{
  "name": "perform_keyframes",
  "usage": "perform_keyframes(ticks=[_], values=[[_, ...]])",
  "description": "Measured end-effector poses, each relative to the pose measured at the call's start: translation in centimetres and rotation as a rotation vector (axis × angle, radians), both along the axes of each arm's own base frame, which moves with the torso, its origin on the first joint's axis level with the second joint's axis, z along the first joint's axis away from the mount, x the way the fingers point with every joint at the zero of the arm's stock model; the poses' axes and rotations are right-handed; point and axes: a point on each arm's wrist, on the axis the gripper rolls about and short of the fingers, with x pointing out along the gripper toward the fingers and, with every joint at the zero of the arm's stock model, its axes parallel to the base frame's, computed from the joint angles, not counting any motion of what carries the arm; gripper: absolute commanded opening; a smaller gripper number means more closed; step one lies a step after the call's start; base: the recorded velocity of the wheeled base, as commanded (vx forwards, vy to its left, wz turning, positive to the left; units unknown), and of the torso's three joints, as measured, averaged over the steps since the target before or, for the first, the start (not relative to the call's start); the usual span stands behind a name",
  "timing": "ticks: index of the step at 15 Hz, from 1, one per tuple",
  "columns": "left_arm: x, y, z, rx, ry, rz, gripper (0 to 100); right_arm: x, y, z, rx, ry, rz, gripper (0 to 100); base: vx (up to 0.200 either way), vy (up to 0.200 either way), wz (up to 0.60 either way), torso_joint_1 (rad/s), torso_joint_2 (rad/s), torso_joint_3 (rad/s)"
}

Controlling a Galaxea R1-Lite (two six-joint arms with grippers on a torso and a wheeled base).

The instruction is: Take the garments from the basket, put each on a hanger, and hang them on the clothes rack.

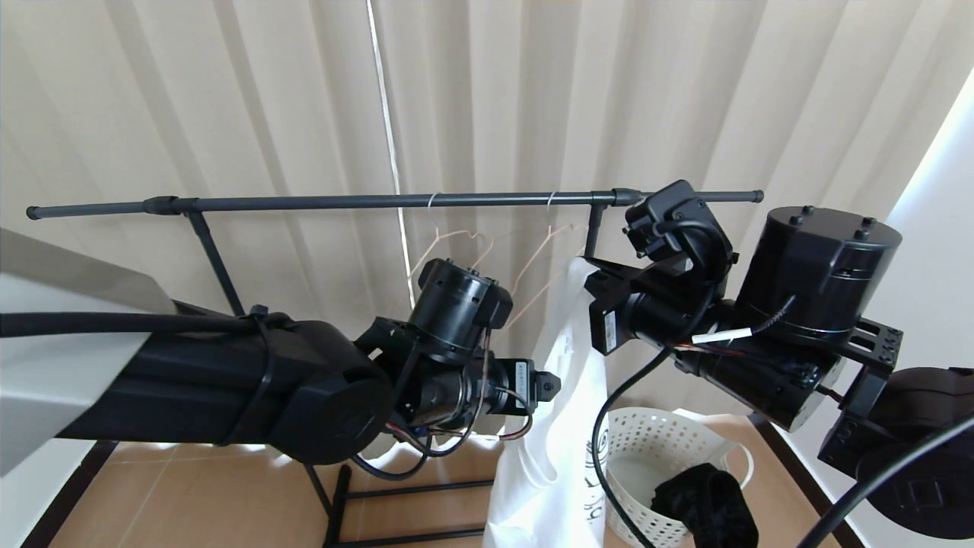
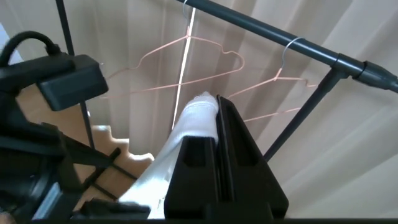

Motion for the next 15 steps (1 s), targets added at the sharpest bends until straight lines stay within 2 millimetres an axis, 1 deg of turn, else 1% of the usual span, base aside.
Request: perform_keyframes(ticks=[2, 5, 6, 8, 10, 12, 13, 14, 15], values=[[0.9, -0.2, -1.4, 0.055, -0.009, 0.096, 100, -0.5, -0.4, 0.4, 0.003, -0.008, 0.005, 0, 0.0, 0.0, 0.0, 0.0, 0.0, 0.0], [1.7, 0.6, -3.5, 0.094, 0.04, 0.153, 100, -1.1, -1.2, 1.4, 0.012, -0.038, 0.0, 0, 0.0, 0.0, 0.0, 0.0, 0.0, 0.0], [1.9, 0.9, -3.9, 0.103, 0.05, 0.164, 0, -1.2, -1.5, 1.6, 0.015, -0.045, -0.005, 0, 0.0, 0.0, 0.0, 0.0, 0.0, 0.0], [1.9, 1.5, -4.6, 0.113, 0.072, 0.186, 0, -1.1, -2.3, 2.0, 0.02, -0.054, -0.027, 0, 0.0, 0.0, 0.0, 0.0, 0.0, 0.0], [1.7, 1.9, -4.2, 0.117, 0.06, 0.213, 0, -0.7, -3.1, 2.2, 0.013, -0.065, -0.057, 0, 0.0, 0.0, 0.0, 0.0, 0.0, 0.0], [1.0, 2.6, -2.3, 0.099, 0.02, 0.226, 0, 0.1, -4.2, 2.1, -0.039, -0.071, -0.098, 0, 0.0, 0.0, 0.0, 0.0, 0.0, 0.0], [0.5, 3.1, -0.9, 0.086, -0.011, 0.226, 0, 0.4, -4.7, 1.6, -0.084, -0.042, -0.116, 0, 0.0, 0.0, 0.0, 0.0, 0.0, 0.0], [0.0, 3.5, 0.3, 0.086, -0.046, 0.216, 0, 0.6, -5.0, 1.1, -0.127, 0.012, -0.123, 0, 0.0, 0.0, 0.0, 0.0, 0.0, 0.0], [-0.3, 4.1, 1.8, 0.099, -0.104, 0.204, 0, 0.6, -5.2, 0.3, -0.179, 0.117, -0.121, 0, 0.0, 0.0, 0.0, 0.0, 0.0, 0.0]])
